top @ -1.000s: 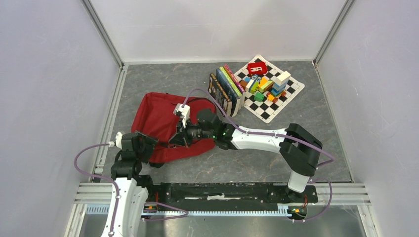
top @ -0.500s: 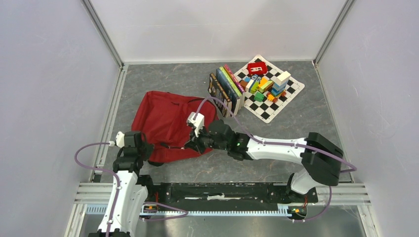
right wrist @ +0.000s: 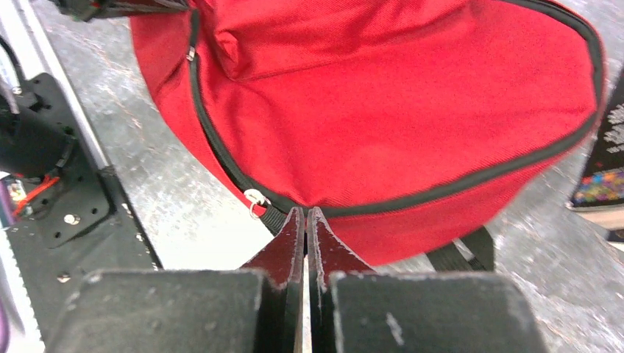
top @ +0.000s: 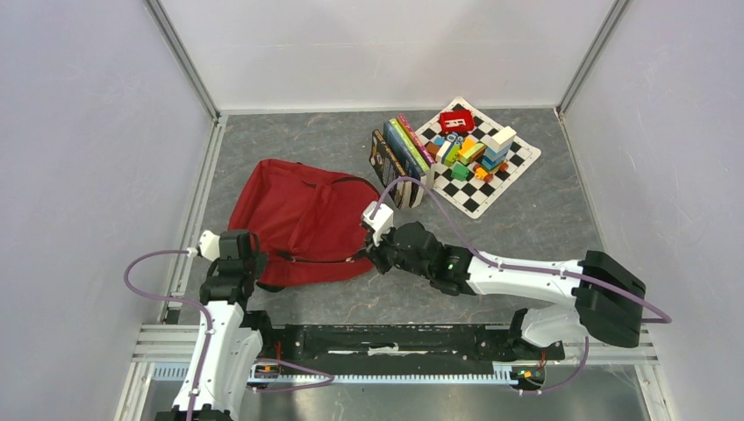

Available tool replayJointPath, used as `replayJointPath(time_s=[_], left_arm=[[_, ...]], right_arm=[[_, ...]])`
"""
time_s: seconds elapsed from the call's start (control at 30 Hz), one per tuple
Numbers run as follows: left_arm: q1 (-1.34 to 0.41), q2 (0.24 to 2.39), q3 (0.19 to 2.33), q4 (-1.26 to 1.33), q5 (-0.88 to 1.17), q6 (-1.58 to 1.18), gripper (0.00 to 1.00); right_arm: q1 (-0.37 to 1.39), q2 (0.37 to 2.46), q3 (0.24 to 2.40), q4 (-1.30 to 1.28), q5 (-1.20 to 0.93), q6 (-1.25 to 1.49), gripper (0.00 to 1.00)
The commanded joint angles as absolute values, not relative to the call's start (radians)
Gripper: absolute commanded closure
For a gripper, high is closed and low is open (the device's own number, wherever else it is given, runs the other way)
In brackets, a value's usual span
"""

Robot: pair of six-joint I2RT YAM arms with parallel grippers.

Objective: Pack the student bag
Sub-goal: Unzip the student bag at the center of the board.

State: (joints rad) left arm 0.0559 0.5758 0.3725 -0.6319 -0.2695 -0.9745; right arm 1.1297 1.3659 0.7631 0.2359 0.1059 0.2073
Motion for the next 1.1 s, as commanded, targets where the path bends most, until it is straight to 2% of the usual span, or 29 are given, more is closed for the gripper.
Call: replayJointPath(time_s=[0.0,0.33,0.6,0.63,0.73,0.77,0.83,1.07], left_arm=[[0.067,0.574,0.420,-0.590,-0.383,-0.939,0.98],[0.072,0.564,0.416,-0.601,-0.405,-0.946,0.98],[0.072,0.559,0.448,-0.607,-0.385,-0.866,0.97],[0.071,0.558,0.470,-0.613,-0.371,-0.830,0.88],[0.072,0.557,0.549,-0.642,-0.341,-0.722,0.28],[0.072,0.567,0.583,-0.647,-0.317,-0.692,0.15],[0.072,0.610,0.655,-0.663,-0.251,-0.631,0.09],[0.040,0.725,0.766,-0.548,0.096,-0.485,0.09]], right_arm=[[1.101,1.292,0.724,0.208,0.209,0.161,1.00],[0.988,1.256,0.700,0.204,0.167,0.155,1.00],[0.937,1.269,0.731,0.217,-0.029,0.086,1.00],[0.937,1.269,0.735,0.220,-0.057,0.080,1.00],[0.938,1.271,0.741,0.226,-0.117,0.079,1.00],[0.938,1.274,0.742,0.228,-0.128,0.080,1.00],[0.938,1.285,0.742,0.235,-0.145,0.091,1.00],[0.937,1.316,0.764,0.249,-0.138,0.154,1.00]])
